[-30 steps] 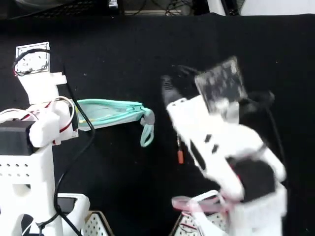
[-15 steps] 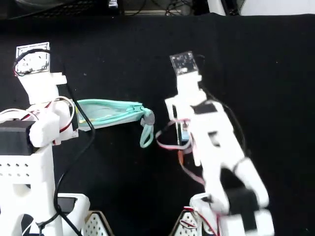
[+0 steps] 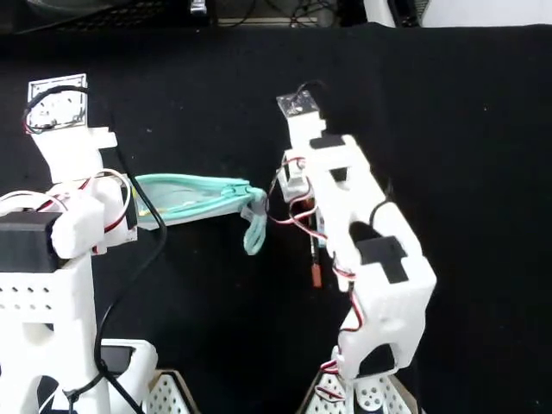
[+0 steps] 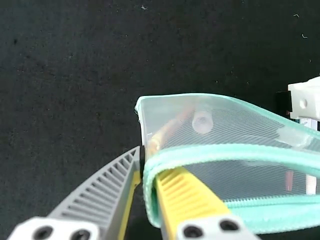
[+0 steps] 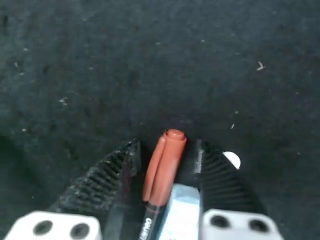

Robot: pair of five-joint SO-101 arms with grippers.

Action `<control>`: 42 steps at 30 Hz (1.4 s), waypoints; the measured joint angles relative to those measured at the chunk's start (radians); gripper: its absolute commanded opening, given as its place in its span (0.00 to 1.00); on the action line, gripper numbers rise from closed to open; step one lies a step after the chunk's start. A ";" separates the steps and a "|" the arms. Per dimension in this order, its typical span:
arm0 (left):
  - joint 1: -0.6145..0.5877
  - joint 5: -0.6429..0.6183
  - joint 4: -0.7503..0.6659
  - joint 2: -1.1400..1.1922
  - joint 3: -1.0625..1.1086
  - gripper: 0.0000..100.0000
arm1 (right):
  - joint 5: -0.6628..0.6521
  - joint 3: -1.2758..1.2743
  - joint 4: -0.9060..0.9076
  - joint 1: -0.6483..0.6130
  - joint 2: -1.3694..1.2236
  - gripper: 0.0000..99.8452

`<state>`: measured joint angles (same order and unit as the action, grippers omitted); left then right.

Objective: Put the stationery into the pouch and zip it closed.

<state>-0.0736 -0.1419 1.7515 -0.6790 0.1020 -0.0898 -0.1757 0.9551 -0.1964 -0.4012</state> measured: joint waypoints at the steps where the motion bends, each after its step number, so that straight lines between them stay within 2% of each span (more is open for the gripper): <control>1: 0.000 0.000 0.000 0.000 0.000 0.03 | 0.000 0.009 0.011 0.002 0.000 0.03; 9: 0.000 0.000 0.000 0.000 0.000 0.03 | -0.041 0.005 0.080 -0.005 0.103 0.01; 18: 0.000 0.000 0.000 0.000 0.000 0.03 | -0.041 -0.196 0.138 -0.003 0.672 0.01; 24: 0.000 0.000 0.000 0.000 0.000 0.03 | -0.041 -0.201 0.216 -0.017 1.122 0.01; 28: 0.000 0.000 0.000 0.000 0.000 0.03 | -0.041 -0.196 0.219 -0.120 1.378 0.01; 31: 0.000 0.000 0.000 0.000 0.000 0.03 | -0.041 -0.189 0.190 -0.259 1.516 0.01; 38: -0.002 0.000 0.000 0.000 0.000 0.03 | -0.040 -0.187 -0.074 -0.542 1.657 0.01; 42: -0.002 0.000 0.000 0.000 0.000 0.03 | -0.040 -0.196 -0.210 -0.614 1.654 0.01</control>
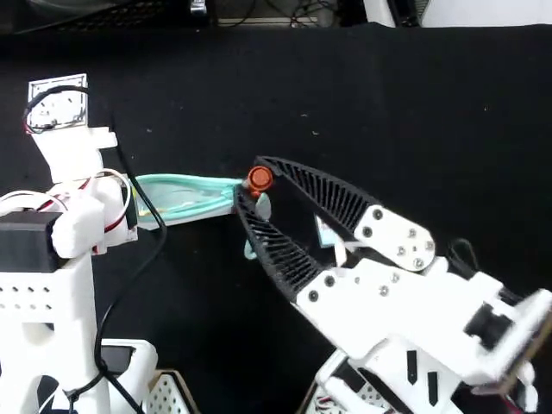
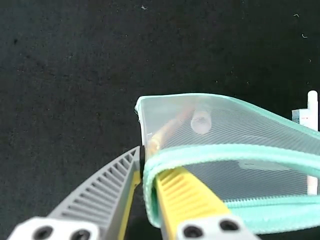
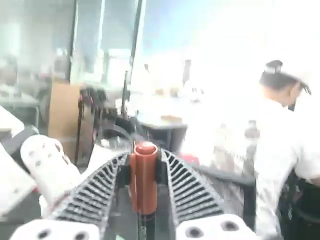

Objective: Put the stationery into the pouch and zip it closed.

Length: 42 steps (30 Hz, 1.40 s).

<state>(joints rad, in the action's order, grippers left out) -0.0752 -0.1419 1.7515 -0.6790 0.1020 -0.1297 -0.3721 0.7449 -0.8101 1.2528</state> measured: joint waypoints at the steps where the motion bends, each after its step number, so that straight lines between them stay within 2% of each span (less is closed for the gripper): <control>1: 0.000 0.000 0.000 0.000 0.000 0.03 | 0.000 -0.011 -0.023 -0.003 -0.003 0.01; 12: 0.000 0.000 0.000 0.000 0.000 0.03 | 0.000 -0.325 -0.302 -0.014 -0.091 0.01; 17: 0.000 0.000 0.000 0.000 0.000 0.03 | -0.002 -0.454 -0.313 -0.012 -0.115 0.03; 21: 0.000 0.000 0.000 0.002 0.000 0.03 | -0.043 -0.416 -0.146 -0.012 -0.115 0.18; 23: 0.000 0.000 0.000 0.000 0.000 0.03 | -0.066 -0.325 -0.009 -0.012 -0.124 0.21; 30: 0.000 0.000 0.000 0.000 0.000 0.03 | -0.084 0.126 0.425 -0.012 -0.249 0.18; 34: 0.000 0.000 0.000 0.000 0.000 0.03 | -0.084 0.341 0.542 0.005 -0.310 0.08; 37: 0.000 0.000 0.000 0.000 0.000 0.03 | -0.084 0.382 0.575 0.129 -0.328 0.03; 42: 0.000 0.000 0.000 0.000 0.000 0.03 | -0.084 0.226 0.647 0.463 -0.361 0.12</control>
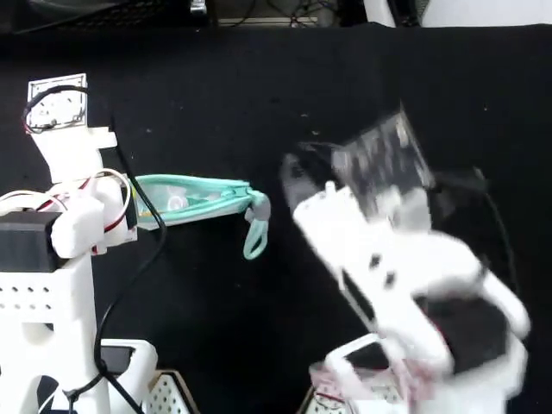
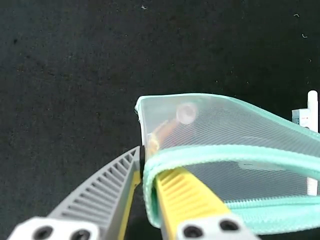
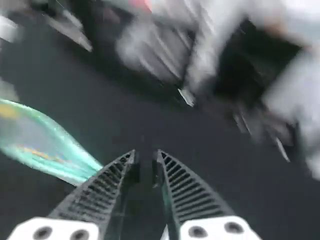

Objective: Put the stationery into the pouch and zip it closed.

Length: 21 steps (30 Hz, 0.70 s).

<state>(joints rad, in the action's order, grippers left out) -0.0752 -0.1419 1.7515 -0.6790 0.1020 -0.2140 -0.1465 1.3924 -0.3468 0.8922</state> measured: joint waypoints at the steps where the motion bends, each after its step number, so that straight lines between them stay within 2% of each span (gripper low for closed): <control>1: 0.000 0.000 0.000 0.000 0.000 0.03 | 0.000 -0.071 -0.003 0.068 -0.020 0.14; 4: 0.000 0.000 0.000 0.000 0.000 0.03 | 0.002 -0.313 -0.104 0.199 -0.118 0.17; 9: 0.000 0.000 0.000 0.000 0.000 0.03 | 0.002 -0.611 -0.371 0.230 -0.310 0.17; 14: 0.000 0.000 0.000 0.000 0.000 0.03 | 0.002 -0.631 -0.491 0.192 -0.503 0.17; 21: 0.000 0.000 0.000 0.000 0.000 0.03 | 0.002 -0.569 -0.512 0.167 -0.758 0.17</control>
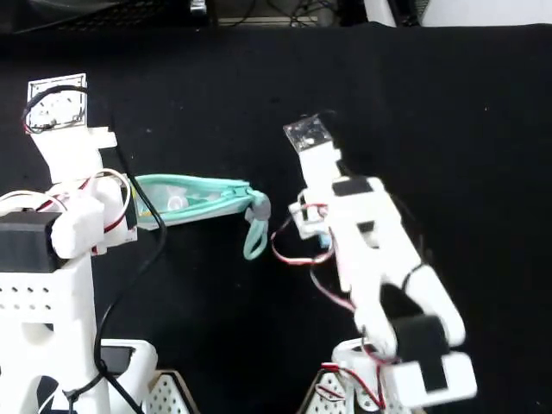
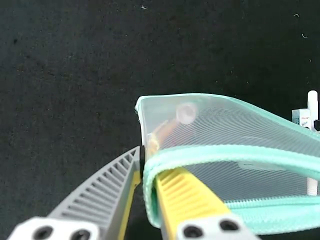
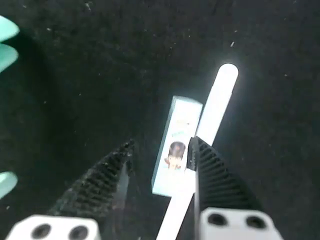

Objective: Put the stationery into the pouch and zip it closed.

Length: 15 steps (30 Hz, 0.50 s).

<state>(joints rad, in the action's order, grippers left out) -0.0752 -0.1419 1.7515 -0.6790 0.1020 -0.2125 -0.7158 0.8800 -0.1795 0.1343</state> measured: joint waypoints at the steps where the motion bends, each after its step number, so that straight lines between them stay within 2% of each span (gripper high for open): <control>1: 0.000 0.000 0.000 0.000 0.000 0.03 | 0.000 0.021 0.000 0.002 -0.035 0.17; 12: 0.000 0.000 0.000 0.000 0.000 0.03 | 0.000 0.203 0.000 0.002 -0.301 0.17; 15: 0.000 0.000 0.000 0.000 0.000 0.03 | 0.000 0.230 0.002 0.003 -0.328 0.07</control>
<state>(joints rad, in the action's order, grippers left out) -0.0752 -0.1419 1.7515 -0.6790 0.1020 -0.2125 -0.4856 0.8815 -0.1765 -0.1941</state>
